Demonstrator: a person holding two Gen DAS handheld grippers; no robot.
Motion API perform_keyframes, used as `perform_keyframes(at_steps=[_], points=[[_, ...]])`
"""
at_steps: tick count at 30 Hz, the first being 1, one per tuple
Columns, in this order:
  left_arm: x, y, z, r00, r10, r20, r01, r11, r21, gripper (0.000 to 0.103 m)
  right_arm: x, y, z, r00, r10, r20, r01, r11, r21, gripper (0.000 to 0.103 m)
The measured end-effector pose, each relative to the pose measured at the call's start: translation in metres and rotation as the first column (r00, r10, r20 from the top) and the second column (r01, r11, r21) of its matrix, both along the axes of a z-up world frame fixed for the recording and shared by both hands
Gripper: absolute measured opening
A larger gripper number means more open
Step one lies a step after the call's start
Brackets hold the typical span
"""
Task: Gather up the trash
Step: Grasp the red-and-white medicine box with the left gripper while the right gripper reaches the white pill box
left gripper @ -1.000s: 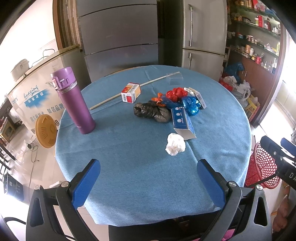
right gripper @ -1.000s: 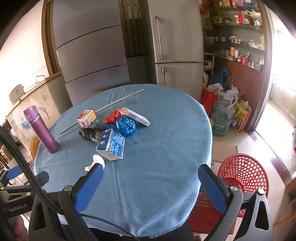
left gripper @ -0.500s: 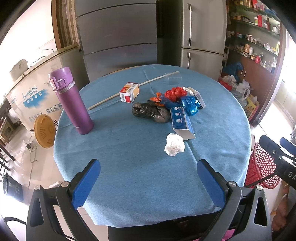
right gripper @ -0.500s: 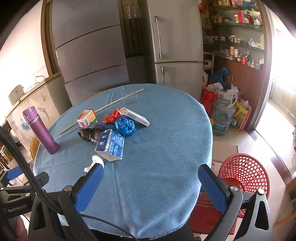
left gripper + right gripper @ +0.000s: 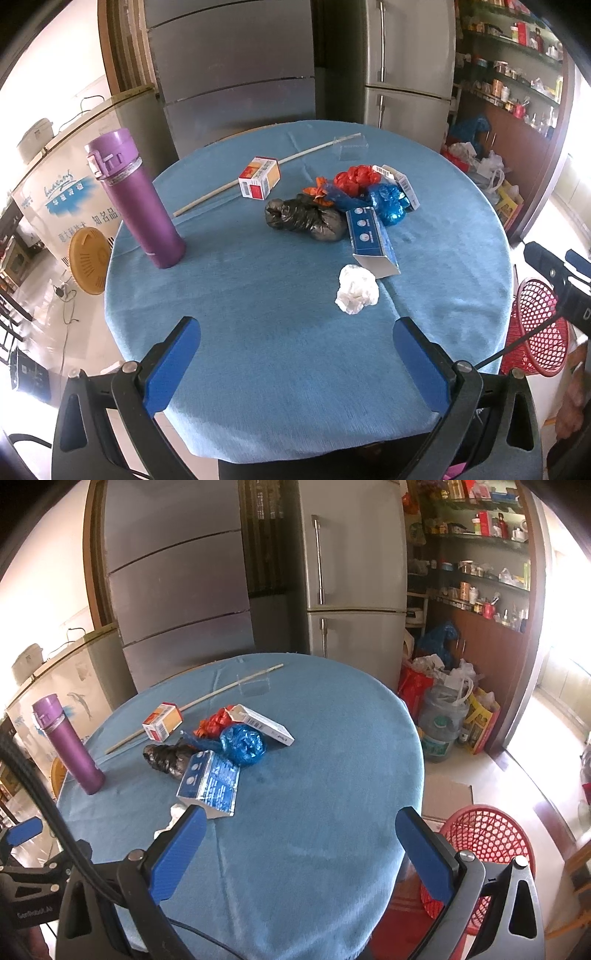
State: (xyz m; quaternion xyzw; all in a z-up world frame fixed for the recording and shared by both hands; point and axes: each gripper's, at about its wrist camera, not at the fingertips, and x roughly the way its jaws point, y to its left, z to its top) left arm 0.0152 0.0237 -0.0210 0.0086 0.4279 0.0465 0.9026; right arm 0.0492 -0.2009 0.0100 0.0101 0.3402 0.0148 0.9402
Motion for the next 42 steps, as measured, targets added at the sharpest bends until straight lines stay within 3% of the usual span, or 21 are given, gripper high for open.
perform_keyframes(at_steps=[9,17,28,32,37,41,42], points=[[0.026,0.005,-0.017,0.999,0.009,-0.041,-0.009,1.0,0.004,0.103,0.037,0.0,-0.009,1.0,0.003,-0.009,-0.003,1.0,-0.018,0.103],[0.059,0.016,-0.038,0.995,0.019,-0.102,-0.019,1.0,-0.001,0.103,0.092,-0.004,-0.022,0.998,0.054,-0.032,-0.054,0.998,0.02,0.103],[0.115,0.048,-0.05,0.989,0.033,-0.145,-0.029,0.999,0.025,0.103,0.186,-0.015,-0.064,0.974,0.16,-0.163,-0.123,0.968,0.216,0.103],[0.141,0.056,-0.044,0.992,0.022,-0.124,-0.016,0.999,0.052,0.103,0.214,-0.025,-0.078,0.954,0.193,-0.227,-0.087,0.908,0.409,0.103],[0.19,0.07,-0.039,0.995,0.034,-0.095,-0.027,0.997,0.07,0.103,0.246,-0.029,-0.097,0.916,0.253,-0.313,0.019,0.75,0.661,0.103],[0.235,0.083,-0.045,0.992,0.054,-0.114,-0.047,0.997,0.062,0.103,0.27,-0.028,-0.112,0.885,0.249,-0.393,0.141,0.661,0.737,0.103],[0.245,0.086,-0.047,0.991,0.06,-0.118,-0.053,0.997,0.061,0.103,0.274,-0.027,-0.116,0.88,0.238,-0.411,0.167,0.655,0.737,0.103]])
